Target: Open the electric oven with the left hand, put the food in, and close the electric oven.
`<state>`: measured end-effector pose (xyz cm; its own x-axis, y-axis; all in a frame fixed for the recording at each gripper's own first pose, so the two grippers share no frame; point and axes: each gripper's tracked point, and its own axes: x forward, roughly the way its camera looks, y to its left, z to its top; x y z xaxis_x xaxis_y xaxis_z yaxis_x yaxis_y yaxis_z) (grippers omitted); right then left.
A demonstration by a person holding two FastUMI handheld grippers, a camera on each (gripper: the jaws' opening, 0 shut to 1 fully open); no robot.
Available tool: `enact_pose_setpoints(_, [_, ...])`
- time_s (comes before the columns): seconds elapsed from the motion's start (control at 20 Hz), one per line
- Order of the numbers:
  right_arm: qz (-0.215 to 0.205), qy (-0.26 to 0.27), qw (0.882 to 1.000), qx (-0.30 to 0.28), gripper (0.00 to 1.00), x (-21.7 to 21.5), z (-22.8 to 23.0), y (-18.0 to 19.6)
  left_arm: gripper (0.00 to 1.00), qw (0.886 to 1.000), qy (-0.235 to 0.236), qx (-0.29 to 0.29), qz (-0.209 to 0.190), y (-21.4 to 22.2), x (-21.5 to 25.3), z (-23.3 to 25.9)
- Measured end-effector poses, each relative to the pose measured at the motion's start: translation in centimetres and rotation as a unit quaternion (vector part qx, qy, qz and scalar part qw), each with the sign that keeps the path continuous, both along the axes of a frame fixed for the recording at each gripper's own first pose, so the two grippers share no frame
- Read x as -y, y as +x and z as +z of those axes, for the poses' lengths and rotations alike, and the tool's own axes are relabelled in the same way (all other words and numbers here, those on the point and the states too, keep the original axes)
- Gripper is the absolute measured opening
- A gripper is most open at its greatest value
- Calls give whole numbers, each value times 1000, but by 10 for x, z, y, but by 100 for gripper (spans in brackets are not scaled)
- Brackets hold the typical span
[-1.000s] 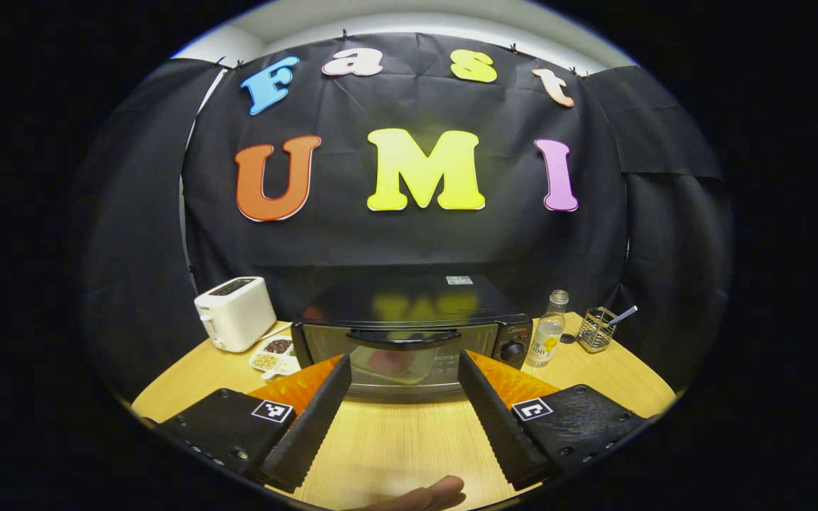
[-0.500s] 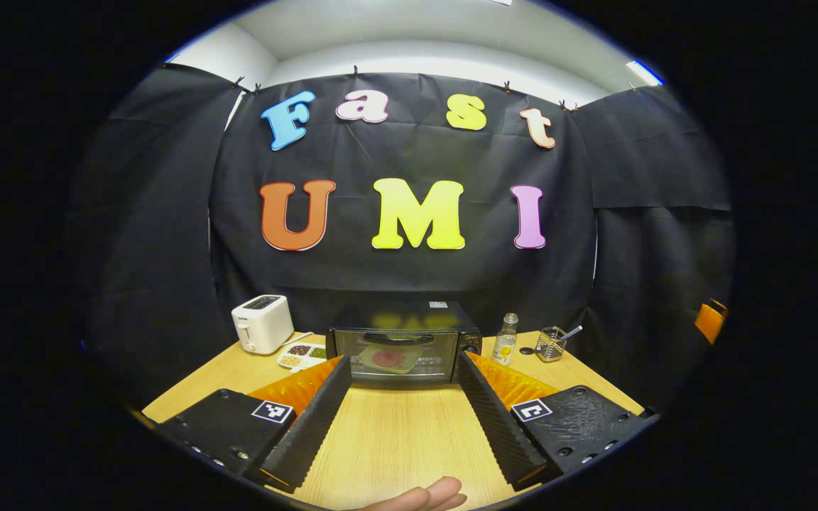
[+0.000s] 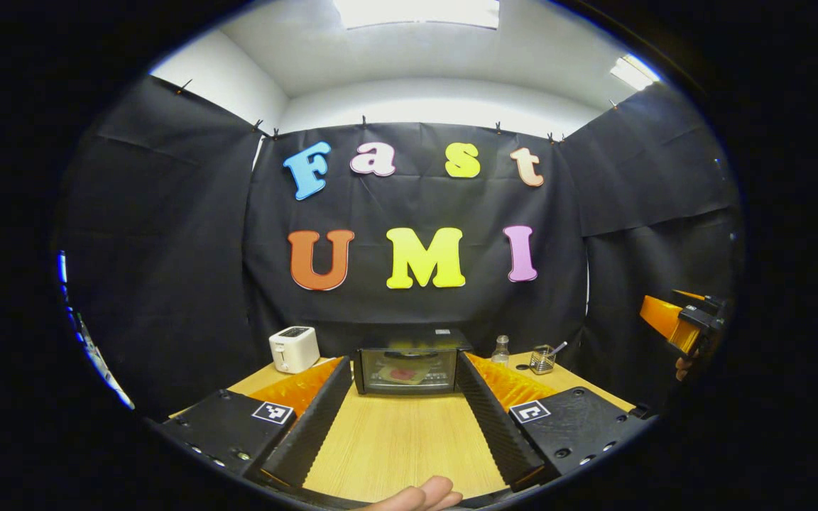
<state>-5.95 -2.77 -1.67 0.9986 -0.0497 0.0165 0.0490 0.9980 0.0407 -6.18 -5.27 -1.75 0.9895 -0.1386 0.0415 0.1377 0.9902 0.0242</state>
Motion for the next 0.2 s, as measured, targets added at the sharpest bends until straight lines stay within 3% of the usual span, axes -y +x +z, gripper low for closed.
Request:
enact_pose_setpoints(0.15, [14,-4,1000,13,100,-7,0,-4,95,1000,11,2,-11,-8,11,-3])
enact_pose_setpoints(0.2, [19,-7,1000,15,96,-8,-1,-4,95,1000,14,6,-7,-9,11,-1])
